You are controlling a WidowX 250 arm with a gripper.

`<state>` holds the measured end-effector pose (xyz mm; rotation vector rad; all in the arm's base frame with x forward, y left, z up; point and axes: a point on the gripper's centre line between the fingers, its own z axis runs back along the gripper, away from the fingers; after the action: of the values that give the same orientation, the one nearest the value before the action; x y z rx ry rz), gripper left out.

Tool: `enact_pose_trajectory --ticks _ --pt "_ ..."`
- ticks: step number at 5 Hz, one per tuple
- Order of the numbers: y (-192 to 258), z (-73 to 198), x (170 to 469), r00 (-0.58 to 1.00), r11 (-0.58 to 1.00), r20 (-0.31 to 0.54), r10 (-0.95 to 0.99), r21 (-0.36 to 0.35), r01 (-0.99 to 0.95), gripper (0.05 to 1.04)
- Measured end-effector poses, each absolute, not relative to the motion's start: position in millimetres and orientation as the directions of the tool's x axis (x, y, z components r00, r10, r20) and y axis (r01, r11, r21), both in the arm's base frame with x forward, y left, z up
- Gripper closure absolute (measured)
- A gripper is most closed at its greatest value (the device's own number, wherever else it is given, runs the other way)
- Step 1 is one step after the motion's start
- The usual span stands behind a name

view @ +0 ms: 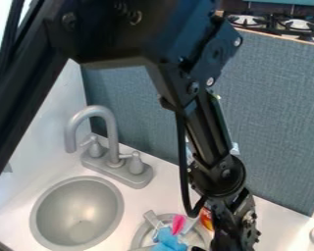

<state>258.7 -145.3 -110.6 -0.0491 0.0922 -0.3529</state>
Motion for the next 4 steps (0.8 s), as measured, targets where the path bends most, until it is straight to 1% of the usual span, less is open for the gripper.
enact_pose_trajectory --ticks 1,2,3,4 --pt "-144 -93 256 0.937 0.94 -0.078 -0.341 -0.008 0.341 0.118" --pt "-148 -88 261 0.937 0.939 -0.053 -0.344 -0.015 0.344 0.088" --pt "-153 -56 268 0.944 0.944 0.011 -0.33 0.001 0.33 0.088" --pt "-155 -30 258 0.937 0.937 0.023 -0.349 0.008 0.349 0.087"
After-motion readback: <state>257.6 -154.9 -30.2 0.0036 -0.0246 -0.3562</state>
